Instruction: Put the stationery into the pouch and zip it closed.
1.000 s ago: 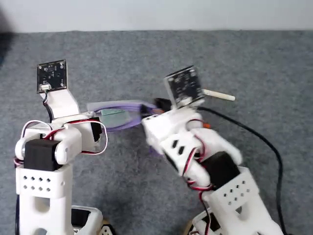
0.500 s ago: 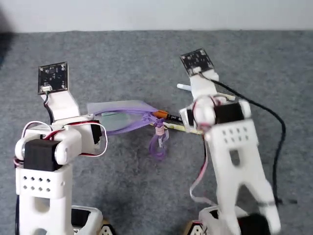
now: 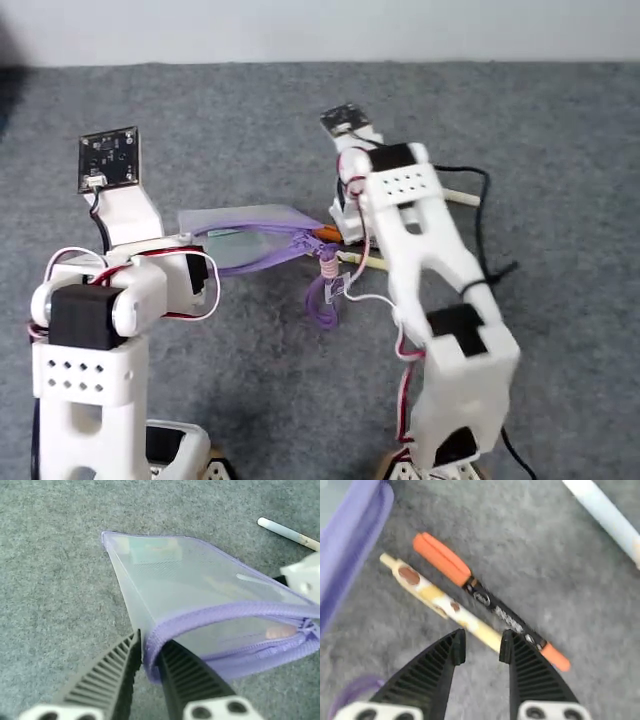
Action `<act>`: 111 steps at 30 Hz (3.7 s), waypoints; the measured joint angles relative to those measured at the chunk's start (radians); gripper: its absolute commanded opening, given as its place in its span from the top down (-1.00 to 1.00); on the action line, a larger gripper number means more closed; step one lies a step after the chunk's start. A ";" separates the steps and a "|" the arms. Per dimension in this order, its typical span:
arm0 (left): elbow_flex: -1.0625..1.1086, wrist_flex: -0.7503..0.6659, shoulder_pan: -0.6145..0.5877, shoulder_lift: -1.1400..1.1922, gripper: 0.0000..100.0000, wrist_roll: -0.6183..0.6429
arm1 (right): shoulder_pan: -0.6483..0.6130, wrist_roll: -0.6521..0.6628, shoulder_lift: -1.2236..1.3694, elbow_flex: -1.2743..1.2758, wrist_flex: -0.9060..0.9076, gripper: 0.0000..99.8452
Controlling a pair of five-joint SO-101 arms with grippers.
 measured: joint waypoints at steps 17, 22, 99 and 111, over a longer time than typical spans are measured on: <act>0.000 0.000 -0.002 0.000 0.94 0.000 | -0.074 0.002 0.359 -0.336 -0.002 0.75; 0.000 0.000 0.000 0.000 0.94 0.000 | -0.068 0.003 0.445 -0.445 0.054 0.76; 0.000 0.006 -0.232 0.000 0.94 0.000 | -0.471 -0.431 -1.261 0.772 0.057 0.98; 0.000 0.006 -0.273 0.000 0.94 0.000 | -0.471 -0.436 -0.789 0.772 0.081 0.70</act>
